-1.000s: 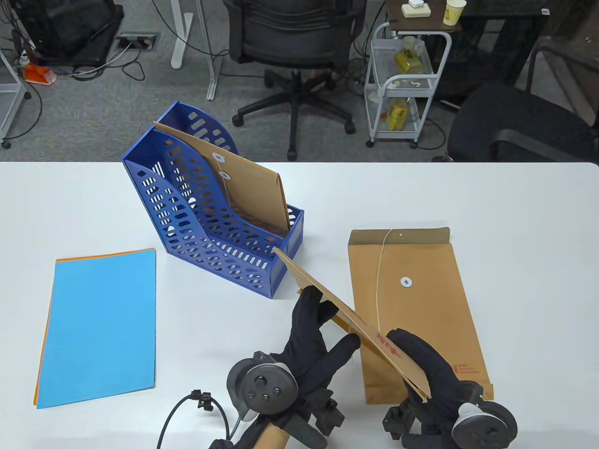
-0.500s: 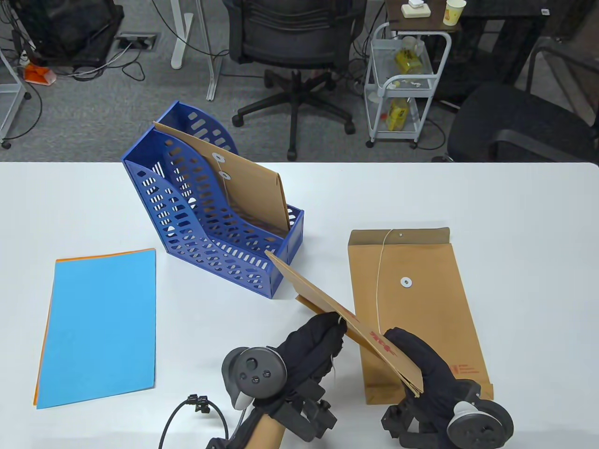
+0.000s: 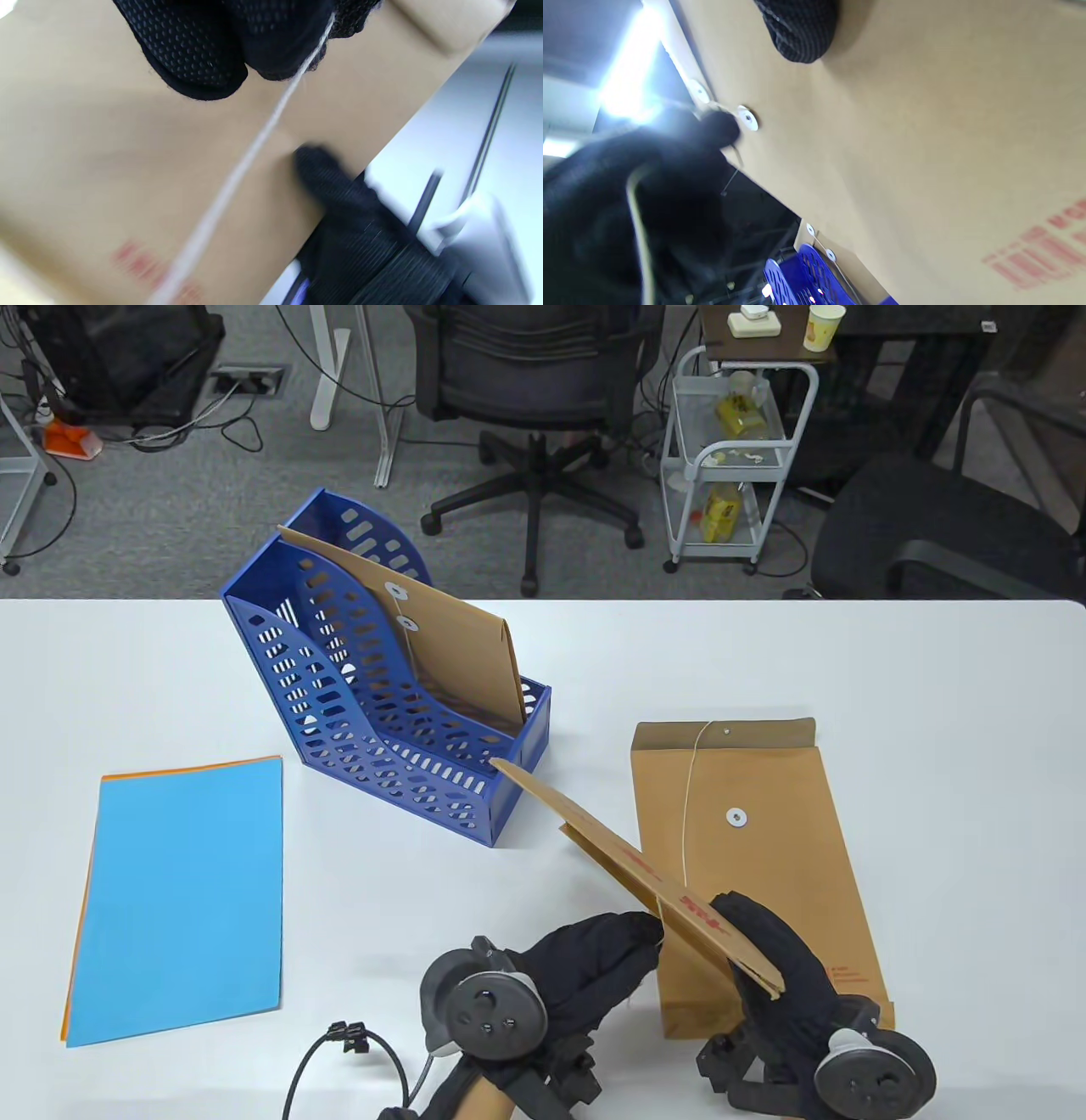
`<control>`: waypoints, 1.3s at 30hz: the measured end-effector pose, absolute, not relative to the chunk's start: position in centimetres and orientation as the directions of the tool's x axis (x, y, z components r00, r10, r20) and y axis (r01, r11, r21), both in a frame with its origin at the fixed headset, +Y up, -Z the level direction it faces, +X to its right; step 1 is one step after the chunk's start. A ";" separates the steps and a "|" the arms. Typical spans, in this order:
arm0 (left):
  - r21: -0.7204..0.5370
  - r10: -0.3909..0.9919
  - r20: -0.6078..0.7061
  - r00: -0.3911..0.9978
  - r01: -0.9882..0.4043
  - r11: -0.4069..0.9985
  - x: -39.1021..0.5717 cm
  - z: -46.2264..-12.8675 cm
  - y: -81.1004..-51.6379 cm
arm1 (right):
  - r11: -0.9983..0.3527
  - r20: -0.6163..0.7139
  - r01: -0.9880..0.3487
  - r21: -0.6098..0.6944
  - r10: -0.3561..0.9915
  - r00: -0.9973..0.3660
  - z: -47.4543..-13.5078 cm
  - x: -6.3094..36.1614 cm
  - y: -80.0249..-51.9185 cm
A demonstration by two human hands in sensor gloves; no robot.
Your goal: Pull cardstock from document pouches and stack
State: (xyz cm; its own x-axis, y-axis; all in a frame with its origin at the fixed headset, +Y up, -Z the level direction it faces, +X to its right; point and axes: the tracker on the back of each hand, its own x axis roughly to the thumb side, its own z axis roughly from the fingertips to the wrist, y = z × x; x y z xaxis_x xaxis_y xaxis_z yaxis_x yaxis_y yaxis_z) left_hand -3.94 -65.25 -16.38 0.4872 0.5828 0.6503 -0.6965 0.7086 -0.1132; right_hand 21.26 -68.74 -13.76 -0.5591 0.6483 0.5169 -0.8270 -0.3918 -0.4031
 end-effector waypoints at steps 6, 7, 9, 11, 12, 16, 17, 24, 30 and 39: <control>0.080 0.694 0.424 0.582 -0.787 0.611 -6.4 -17.9 -66.4 | -0.342 0.527 -0.861 -0.377 0.685 -0.503 -13.8 21.8 -68.8; 0.143 0.720 0.377 0.582 -0.805 0.576 -7.1 -17.9 -66.5 | -0.337 0.525 -0.860 -0.383 0.686 -0.503 -13.8 21.8 -68.8; 0.244 0.734 0.347 0.584 -0.812 0.531 -8.4 -18.0 -66.4 | -0.342 0.520 -0.855 -0.389 0.685 -0.511 -13.7 21.9 -68.8; 0.329 0.737 0.315 0.598 -0.797 0.507 -9.6 -18.0 -66.3 | -0.368 0.514 -0.835 -0.409 0.664 -0.544 -13.6 22.0 -68.7; 0.376 0.743 0.313 0.592 -0.795 0.476 -10.2 -17.9 -66.3 | -0.380 0.509 -0.826 -0.417 0.655 -0.558 -13.6 22.0 -68.7; 0.440 0.714 0.398 0.577 -0.802 0.403 -10.6 -17.2 -65.7 | -0.413 0.503 -0.797 -0.441 0.622 -0.600 -13.5 21.8 -68.6; 0.470 0.654 0.456 0.603 -0.788 0.399 -10.4 -16.7 -65.1 | -0.431 0.497 -0.775 -0.462 0.598 -0.629 -13.3 21.7 -68.5; 0.700 -0.008 0.627 0.779 -0.559 0.445 -6.5 -11.2 -61.5 | -0.465 0.475 -0.710 -0.529 0.531 -0.702 -12.9 21.2 -68.1; 0.510 -0.021 0.645 0.764 -0.410 0.757 -1.9 -11.4 -62.3 | -0.467 0.503 -0.719 -0.514 0.515 -0.694 -12.8 21.1 -68.0; 0.529 0.164 0.649 0.743 -0.595 0.605 -5.6 -11.4 -60.1 | -0.474 0.532 -0.713 -0.516 0.475 -0.701 -12.6 21.1 -67.8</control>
State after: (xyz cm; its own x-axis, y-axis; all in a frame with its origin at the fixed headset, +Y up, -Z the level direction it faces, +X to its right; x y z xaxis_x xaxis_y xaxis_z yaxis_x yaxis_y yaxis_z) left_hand -5.58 -60.10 -11.36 0.7430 0.1635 0.6491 -0.5950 0.6054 0.5286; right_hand 21.12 -67.77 -12.62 -0.7011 0.4748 0.5320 -0.7130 -0.4742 -0.5165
